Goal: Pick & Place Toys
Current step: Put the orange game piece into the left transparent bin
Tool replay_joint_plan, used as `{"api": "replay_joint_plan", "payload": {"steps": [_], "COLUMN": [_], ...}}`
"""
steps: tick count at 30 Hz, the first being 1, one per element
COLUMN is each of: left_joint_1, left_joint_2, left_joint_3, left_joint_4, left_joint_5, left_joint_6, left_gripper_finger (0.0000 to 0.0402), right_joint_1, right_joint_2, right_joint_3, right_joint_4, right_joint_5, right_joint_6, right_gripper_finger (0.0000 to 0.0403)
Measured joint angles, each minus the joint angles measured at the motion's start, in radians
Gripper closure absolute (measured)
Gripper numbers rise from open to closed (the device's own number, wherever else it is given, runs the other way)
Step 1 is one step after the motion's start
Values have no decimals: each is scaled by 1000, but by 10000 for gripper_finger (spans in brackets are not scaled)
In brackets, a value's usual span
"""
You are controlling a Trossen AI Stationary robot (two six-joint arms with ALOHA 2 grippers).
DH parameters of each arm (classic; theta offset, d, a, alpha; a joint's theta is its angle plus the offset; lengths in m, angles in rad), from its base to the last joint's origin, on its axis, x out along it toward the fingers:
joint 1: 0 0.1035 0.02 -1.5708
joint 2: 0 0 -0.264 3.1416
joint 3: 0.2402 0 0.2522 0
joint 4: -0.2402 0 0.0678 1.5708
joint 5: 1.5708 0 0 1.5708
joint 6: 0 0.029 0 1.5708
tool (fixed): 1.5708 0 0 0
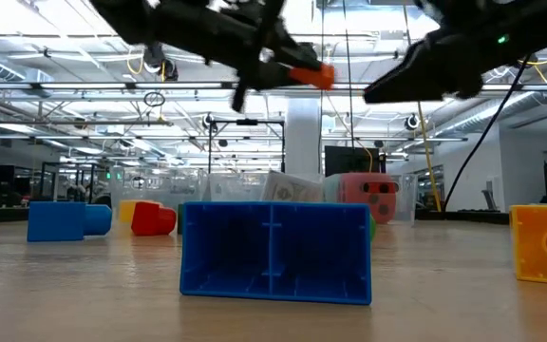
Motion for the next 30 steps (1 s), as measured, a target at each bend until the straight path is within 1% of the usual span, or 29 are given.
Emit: {"api": "replay_joint_plan", "payload": {"steps": [4,6,10,15,18,21,30], "left_joint_1": [-14,-31,-80,-141,-149,-138,-79], "left_joint_2": [-151,-236,-384,-475,-481,-476,-406], "left_joint_3": [-133,-214,-361,-480,-515,-525,-526], "left_joint_4": [-25,-29,6,10,10,-18,-118], "left_joint_5": [-129,-223,-436,-698,-755,-777,-778], "left_joint_6": [4,1,34,39,10,-24,-148], "left_gripper_finger": [307,307,307,307,307,307,307], "right_joint_1": [35,47,65,70,67,62,63], "right_joint_2": [-80,-109,-152,-159,-159,-159,-159], "right_joint_3": [1,0,0,0,0,0,0], "right_joint_4": [-63,-75,-76,-76,-76,-76,-70], "right_joint_5": [6,7,8,7,7,7,8], "right_joint_6": [29,45,49,47,47,47,68], "right_gripper_finger": [153,147,145,155,162,167,180]}}
